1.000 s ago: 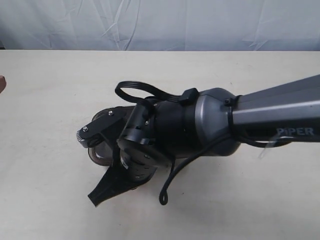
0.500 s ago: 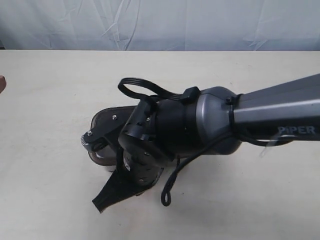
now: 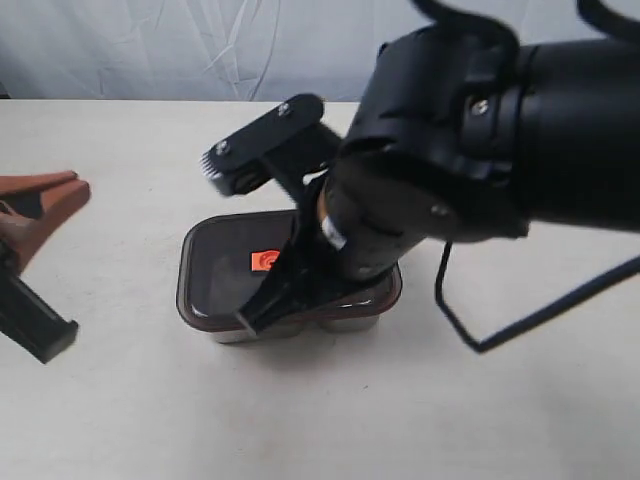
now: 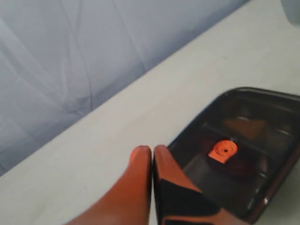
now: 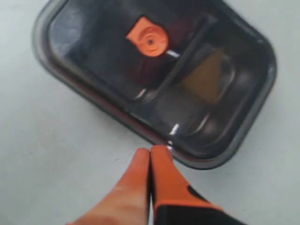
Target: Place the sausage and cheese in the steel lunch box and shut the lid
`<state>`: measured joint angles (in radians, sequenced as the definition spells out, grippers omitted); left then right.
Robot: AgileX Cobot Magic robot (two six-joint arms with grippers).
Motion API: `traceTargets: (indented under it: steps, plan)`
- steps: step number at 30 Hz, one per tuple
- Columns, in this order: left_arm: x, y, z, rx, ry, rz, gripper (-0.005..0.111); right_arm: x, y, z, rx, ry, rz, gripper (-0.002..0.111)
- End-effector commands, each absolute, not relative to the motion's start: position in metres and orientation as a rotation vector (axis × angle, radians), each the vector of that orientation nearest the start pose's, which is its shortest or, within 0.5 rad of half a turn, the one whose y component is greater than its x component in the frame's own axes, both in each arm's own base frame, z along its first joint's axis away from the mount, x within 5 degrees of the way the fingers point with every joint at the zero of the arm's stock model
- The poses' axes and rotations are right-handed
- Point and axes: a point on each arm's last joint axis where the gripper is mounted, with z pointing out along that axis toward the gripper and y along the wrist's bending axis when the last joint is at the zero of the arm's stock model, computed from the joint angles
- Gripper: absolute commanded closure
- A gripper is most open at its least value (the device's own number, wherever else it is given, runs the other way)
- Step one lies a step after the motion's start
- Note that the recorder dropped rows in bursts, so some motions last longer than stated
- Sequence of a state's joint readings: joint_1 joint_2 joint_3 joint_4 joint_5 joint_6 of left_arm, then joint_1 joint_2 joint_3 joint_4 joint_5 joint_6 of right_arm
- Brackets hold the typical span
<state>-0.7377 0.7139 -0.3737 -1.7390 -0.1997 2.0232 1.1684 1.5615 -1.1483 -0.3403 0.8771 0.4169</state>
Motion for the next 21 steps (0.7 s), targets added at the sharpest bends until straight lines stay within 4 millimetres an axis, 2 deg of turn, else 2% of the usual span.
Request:
traceTargets:
  steps: [1, 6, 11, 14, 18, 21]
  plan:
    - [0.134, -0.108, 0.25, 0.961, 1.738, -0.137, 0.107, 0.178, 0.263, 0.263, -1.132, 2.427, 0.039, 0.109]
    - [0.158, -0.126, 0.233, 1.069, 1.819, -0.034, 0.107, 0.201, 0.255, 0.246, -1.134, 2.484, 0.041, 0.109]
    - [0.178, -0.146, 0.218, 1.166, 1.865, -0.013, 0.107, 0.21, 0.262, 0.226, -1.161, 2.504, 0.076, 0.109]
    - [0.184, -0.156, 0.207, 1.229, 1.883, -0.036, 0.107, 0.212, 0.269, 0.213, -1.176, 2.525, 0.105, 0.109]
    - [0.19, -0.162, 0.197, 1.27, 1.907, -0.031, 0.107, 0.214, 0.271, 0.192, -1.208, 2.587, 0.054, 0.109]
    - [0.191, -0.163, 0.193, 1.294, 1.909, -0.017, 0.107, 0.216, 0.274, 0.187, -1.208, 2.577, 0.066, 0.109]
